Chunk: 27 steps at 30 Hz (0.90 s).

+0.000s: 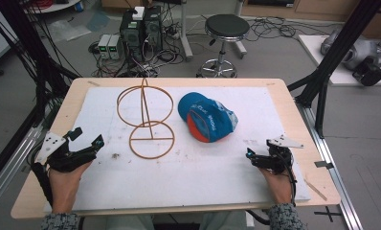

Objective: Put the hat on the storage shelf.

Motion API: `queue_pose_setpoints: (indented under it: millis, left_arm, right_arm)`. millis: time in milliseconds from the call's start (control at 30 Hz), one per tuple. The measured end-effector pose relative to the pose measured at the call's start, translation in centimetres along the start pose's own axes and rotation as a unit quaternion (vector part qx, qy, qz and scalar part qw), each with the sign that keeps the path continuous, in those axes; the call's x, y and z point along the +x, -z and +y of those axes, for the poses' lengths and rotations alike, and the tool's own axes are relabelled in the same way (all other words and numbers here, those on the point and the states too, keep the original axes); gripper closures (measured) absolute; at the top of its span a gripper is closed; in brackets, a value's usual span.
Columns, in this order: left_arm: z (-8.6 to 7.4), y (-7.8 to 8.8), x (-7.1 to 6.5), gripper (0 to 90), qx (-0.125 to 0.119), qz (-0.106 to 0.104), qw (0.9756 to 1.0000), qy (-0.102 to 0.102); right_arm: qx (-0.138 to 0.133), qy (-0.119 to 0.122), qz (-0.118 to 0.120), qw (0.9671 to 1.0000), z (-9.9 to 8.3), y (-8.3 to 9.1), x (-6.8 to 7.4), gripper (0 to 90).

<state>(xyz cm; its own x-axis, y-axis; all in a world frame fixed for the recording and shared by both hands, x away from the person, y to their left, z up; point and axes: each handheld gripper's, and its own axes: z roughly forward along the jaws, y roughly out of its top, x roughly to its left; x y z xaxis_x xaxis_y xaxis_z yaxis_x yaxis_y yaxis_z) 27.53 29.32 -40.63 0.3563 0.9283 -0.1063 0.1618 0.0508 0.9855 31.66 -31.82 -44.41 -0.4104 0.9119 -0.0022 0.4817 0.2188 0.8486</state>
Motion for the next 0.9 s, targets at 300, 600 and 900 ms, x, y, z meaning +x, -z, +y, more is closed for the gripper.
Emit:
queue_pose_setpoints:
  millis: [300, 600, 900]
  left_arm:
    - [0.0, -1.0, -0.3, 15.3, 0.004, -0.004, 0.9999, 0.009]
    - [-0.2, -1.4, -0.5, 15.3, 0.003, -0.012, 0.9998, 0.013]
    - [0.0, -1.4, -0.5, 15.4, -0.003, -0.017, 0.9998, 0.010]
  right_arm:
    - [-0.001, 0.019, 0.003, 0.9998, -0.3, 0.2, 0.3, 11.5]
    - [-0.036, 0.011, 0.011, 0.9992, 0.3, 0.8, 0.6, 11.5]
    - [-0.072, 0.028, 0.024, 0.9968, 3.0, 0.1, 1.9, 11.8]
